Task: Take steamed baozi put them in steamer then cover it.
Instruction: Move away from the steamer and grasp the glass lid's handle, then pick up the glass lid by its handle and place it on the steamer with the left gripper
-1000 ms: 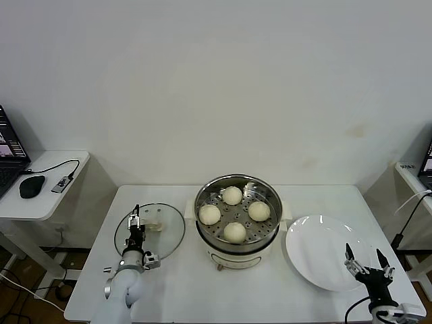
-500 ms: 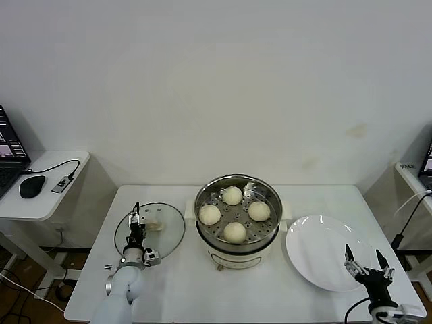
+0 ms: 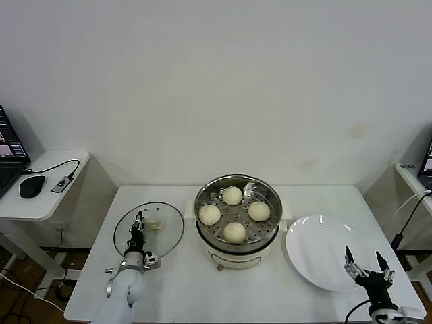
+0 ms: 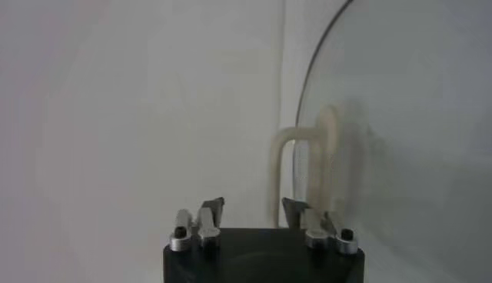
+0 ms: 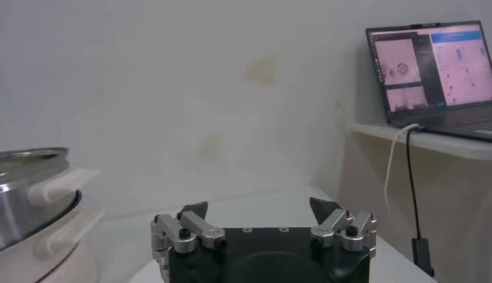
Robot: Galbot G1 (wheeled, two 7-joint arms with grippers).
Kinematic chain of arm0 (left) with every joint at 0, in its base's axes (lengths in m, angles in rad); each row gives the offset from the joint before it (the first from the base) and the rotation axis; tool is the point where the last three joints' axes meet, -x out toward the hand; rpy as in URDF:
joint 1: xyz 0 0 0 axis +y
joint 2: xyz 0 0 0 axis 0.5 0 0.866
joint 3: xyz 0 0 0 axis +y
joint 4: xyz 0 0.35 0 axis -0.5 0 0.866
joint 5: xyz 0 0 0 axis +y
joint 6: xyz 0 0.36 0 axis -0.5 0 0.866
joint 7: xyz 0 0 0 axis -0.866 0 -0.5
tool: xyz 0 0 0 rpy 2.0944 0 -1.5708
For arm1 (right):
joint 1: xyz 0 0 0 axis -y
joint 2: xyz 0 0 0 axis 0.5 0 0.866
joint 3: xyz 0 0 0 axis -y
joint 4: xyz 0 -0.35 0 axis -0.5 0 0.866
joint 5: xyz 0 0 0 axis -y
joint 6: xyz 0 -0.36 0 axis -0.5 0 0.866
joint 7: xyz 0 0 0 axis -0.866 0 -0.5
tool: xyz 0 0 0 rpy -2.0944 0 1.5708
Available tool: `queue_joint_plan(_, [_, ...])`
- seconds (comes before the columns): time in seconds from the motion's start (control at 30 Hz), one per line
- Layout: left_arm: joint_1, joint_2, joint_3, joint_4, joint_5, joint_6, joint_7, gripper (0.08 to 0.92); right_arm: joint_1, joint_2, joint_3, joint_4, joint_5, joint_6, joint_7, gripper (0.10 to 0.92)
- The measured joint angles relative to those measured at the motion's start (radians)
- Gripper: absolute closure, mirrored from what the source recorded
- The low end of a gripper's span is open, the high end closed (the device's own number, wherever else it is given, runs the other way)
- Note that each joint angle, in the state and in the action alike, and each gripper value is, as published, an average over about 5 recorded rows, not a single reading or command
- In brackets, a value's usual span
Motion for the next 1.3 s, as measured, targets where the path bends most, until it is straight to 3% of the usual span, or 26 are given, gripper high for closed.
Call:
queue_joint_plan(0.27, [-0.01, 0.005, 0.002, 0.013, -0.002, -0.004, -0.003, 0.819, -0.015, -0.01, 0.003, 0.005, -0.002, 0.003, 0.0, 0.203])
queue_joint_plan(0.37, [-0.009, 0.009, 0.003, 0.011, -0.005, -0.004, -0.003, 0.85, -0.017, -0.009, 0.003, 0.005, -0.003, 0.004, 0.0, 0.203])
queue_joint_plan(0.73, [0.035, 0.027, -0.008, -0.064, -0.025, 0.017, 0.037, 0.85, -0.001, -0.005, -0.003, 0.007, -0.003, -0.002, 0.0, 0.203])
queue_joint_plan(1.3, [0.208, 0.108, -0.023, -0.504, -0.087, 0.215, 0.195, 0.85, 0.047, 0.018, -0.011, 0.019, 0.006, -0.029, 0.009, 0.203])
